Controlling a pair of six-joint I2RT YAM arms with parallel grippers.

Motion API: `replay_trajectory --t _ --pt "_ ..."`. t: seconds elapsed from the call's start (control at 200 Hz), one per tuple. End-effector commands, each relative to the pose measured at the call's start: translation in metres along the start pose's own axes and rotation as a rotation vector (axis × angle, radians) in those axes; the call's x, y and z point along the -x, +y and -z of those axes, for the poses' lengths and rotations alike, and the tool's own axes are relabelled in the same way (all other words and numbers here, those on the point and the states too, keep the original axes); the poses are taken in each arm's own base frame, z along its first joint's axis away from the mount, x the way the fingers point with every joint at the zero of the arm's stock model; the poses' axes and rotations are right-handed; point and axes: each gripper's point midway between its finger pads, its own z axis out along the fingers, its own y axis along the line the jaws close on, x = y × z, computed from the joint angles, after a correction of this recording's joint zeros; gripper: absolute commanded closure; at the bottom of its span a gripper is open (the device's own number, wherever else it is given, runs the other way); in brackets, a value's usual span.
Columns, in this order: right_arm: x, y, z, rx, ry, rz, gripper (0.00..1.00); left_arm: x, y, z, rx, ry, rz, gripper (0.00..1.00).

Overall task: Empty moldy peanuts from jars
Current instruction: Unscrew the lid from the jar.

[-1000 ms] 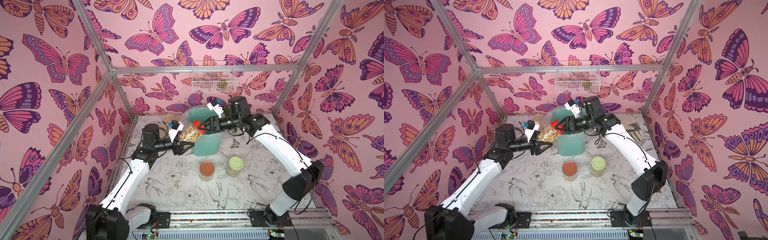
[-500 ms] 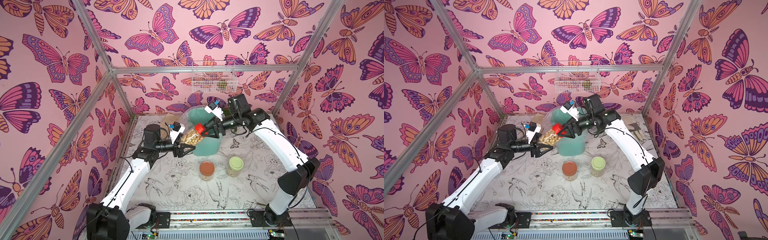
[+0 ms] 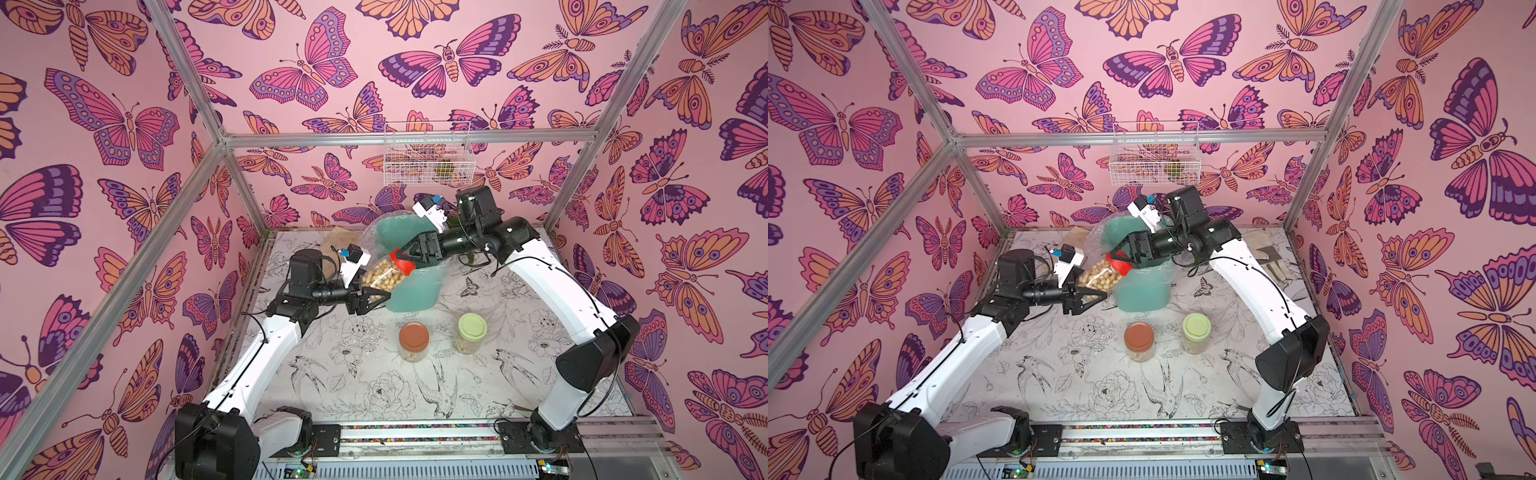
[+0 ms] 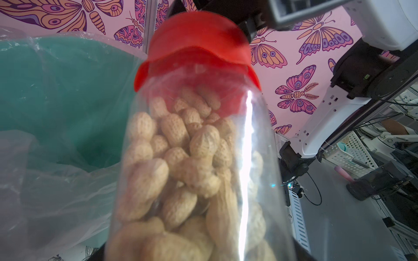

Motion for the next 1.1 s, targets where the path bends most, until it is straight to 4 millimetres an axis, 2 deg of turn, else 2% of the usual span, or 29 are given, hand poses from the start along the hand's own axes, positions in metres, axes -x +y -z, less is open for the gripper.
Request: replay_trajectory --t 0.0,0.205,0.33,0.541,0.726,0.841,1.021,1.097 --pt "-0.006 0.001 0.006 -0.061 -0.017 -0.14 0.0 0.01 -0.005 0.003 -0.002 -0.022 -0.034 1.0" --pt "-0.001 0.017 0.002 0.02 -0.039 -0.175 0.1 0.01 -0.003 0.002 0.007 -0.023 -0.033 1.0" --pt "-0.003 0.018 -0.001 0.032 -0.031 -0.18 0.16 0.01 -0.003 0.003 0.009 -0.024 -0.035 1.0" --pt "-0.001 0.022 -0.003 0.079 -0.04 -0.127 0.34 0.009 -0.003 0.003 0.006 -0.023 -0.032 1.0" --pt "-0.001 0.024 0.003 0.161 -0.036 0.009 0.5 0.008 -0.004 0.003 0.001 -0.022 -0.028 1.0" --pt "0.002 0.018 0.011 0.168 -0.052 0.135 0.55 0.007 -0.004 0.002 -0.005 -0.02 -0.023 1.0" --pt "-0.001 0.024 0.023 0.192 -0.069 0.398 0.53 0.007 -0.006 0.002 -0.016 -0.021 -0.018 1.0" --pt "-0.003 0.021 0.025 0.185 -0.085 0.486 0.5 0.007 -0.006 0.002 -0.02 -0.02 -0.017 1.0"
